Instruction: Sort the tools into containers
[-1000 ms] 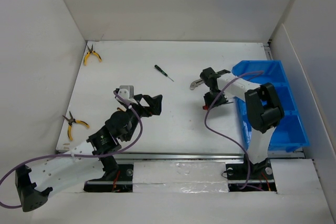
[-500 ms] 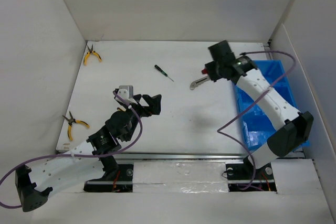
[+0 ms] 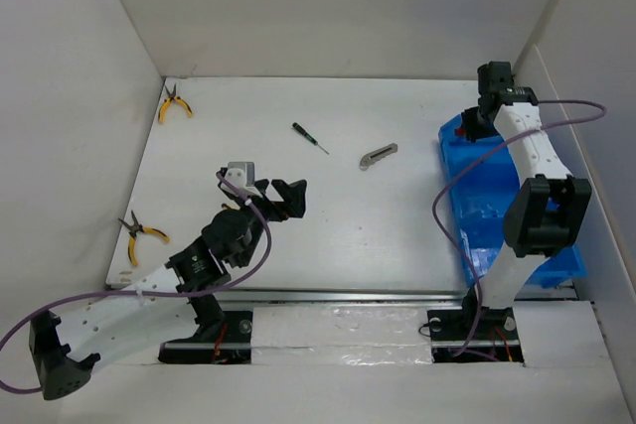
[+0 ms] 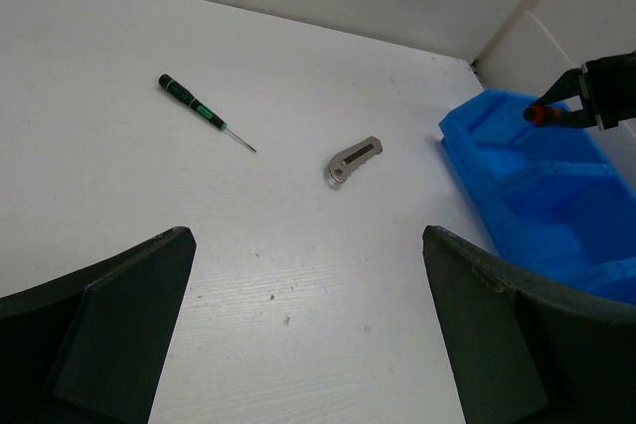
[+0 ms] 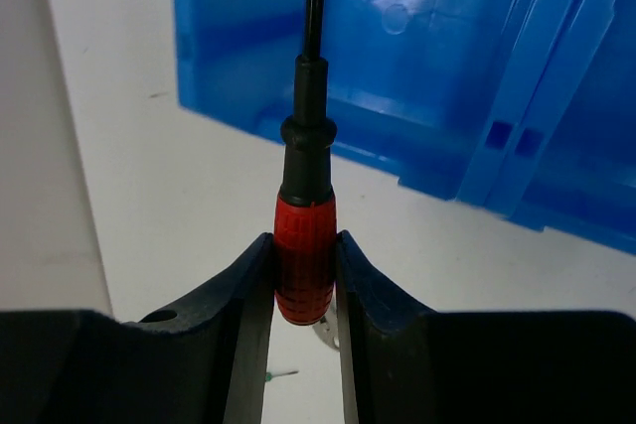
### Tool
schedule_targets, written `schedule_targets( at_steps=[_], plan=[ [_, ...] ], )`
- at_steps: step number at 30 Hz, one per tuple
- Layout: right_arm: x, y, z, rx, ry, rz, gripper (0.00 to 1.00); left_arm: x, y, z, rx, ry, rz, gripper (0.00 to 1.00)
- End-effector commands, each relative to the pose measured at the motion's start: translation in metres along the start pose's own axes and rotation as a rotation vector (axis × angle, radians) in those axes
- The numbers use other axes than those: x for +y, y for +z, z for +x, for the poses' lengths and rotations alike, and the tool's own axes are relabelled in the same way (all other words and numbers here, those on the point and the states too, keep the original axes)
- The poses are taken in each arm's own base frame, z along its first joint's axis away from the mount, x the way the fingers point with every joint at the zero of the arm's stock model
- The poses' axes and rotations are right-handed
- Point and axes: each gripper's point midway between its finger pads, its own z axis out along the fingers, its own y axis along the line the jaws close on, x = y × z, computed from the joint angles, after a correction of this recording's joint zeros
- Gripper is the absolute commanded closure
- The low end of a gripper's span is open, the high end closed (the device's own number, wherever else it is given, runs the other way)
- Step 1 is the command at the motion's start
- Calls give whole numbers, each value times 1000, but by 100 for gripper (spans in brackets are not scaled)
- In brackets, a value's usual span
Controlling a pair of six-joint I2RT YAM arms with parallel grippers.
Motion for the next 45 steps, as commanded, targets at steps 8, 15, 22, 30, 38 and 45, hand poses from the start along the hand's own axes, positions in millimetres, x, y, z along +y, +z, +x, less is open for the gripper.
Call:
schedule_targets(
  at_steps=[8,15,22,30,38,45],
  plan=[
    [-10,52,-14,56,-30,47,99,-13,3,-20,-42,-44,27,1],
    [-23,86,-22,71,-44,102,87,-13,4,-19,-39,-39,26,1],
    [-18,97,-19,98,-95,58,70,-14,7,-15,-28,-27,17,1],
    [-1,72,-29,97,-106,-37,41,-14,6,-15,-27,-27,21,1],
    [46,1,-14,63,-203,-268,42,-13,5,-18,-34,-33,16,1],
    [146,-146,102,-27,-811,-1043,32,-8,3,-21,-52,-54,-5,1]
  ],
)
